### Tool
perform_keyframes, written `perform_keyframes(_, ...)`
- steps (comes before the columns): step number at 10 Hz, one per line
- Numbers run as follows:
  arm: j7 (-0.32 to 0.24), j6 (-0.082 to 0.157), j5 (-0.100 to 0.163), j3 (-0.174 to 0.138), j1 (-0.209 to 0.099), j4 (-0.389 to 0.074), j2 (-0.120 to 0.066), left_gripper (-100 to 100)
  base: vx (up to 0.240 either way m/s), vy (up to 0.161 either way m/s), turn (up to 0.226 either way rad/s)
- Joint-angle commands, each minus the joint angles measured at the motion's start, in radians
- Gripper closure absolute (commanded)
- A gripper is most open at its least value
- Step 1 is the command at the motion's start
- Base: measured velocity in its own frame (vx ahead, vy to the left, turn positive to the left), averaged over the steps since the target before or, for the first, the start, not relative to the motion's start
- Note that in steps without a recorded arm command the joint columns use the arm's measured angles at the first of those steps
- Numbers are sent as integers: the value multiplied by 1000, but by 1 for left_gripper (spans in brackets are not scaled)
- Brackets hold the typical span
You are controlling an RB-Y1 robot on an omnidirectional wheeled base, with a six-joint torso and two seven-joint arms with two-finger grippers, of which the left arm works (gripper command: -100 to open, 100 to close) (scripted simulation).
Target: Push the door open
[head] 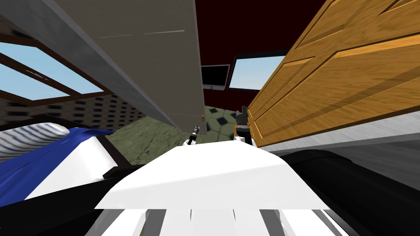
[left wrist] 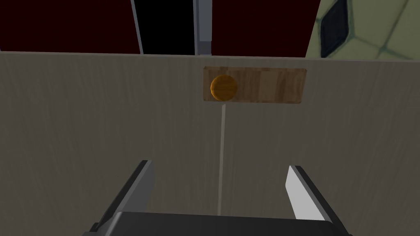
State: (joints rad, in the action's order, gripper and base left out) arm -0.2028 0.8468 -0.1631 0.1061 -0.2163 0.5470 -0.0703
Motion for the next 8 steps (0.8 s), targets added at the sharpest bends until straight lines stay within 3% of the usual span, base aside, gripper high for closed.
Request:
perform_keyframes(1, 0, 0, 0, 0, 0, 0, 0, -100, -89, -23, 4)
perform_keyframes(8, 16, 12, 8, -14, 4, -4, -4, -100, 174, -46, -25)
